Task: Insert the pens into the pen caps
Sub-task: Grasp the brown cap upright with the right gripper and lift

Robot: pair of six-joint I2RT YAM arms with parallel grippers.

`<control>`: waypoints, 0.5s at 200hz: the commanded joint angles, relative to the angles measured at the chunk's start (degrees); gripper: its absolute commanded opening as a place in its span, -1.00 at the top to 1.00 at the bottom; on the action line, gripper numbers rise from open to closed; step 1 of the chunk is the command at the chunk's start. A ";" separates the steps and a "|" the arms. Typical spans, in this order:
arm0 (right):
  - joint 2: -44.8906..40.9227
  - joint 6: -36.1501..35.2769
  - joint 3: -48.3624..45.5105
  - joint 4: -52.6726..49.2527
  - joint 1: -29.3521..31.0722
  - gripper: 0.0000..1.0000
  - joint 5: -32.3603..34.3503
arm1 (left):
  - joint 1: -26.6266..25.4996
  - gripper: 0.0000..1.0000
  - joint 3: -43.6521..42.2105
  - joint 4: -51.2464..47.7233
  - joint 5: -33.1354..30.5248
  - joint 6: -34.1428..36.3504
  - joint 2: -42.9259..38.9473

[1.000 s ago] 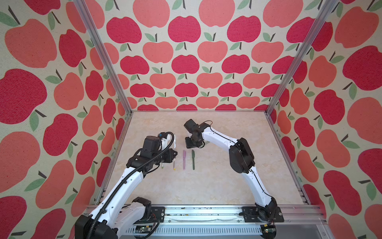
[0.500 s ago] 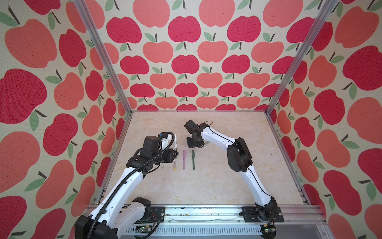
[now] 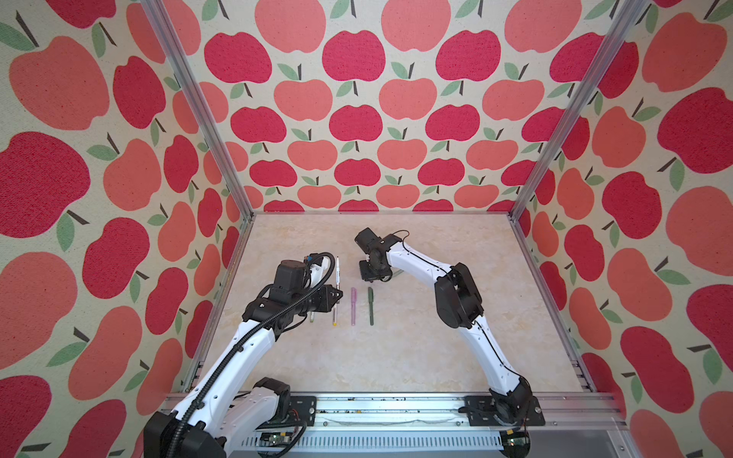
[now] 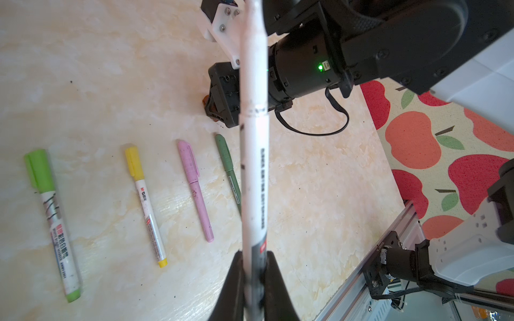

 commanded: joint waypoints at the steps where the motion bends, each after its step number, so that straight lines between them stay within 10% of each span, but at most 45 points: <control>1: 3.48 -1.03 0.40 0.84 -0.58 0.68 -0.47 | -0.37 1.00 1.27 0.80 0.49 1.04 0.60; 100: -6.23 -1.71 -7.12 6.12 -1.02 0.90 -1.21 | -3.09 1.00 3.92 1.06 -0.91 0.86 4.28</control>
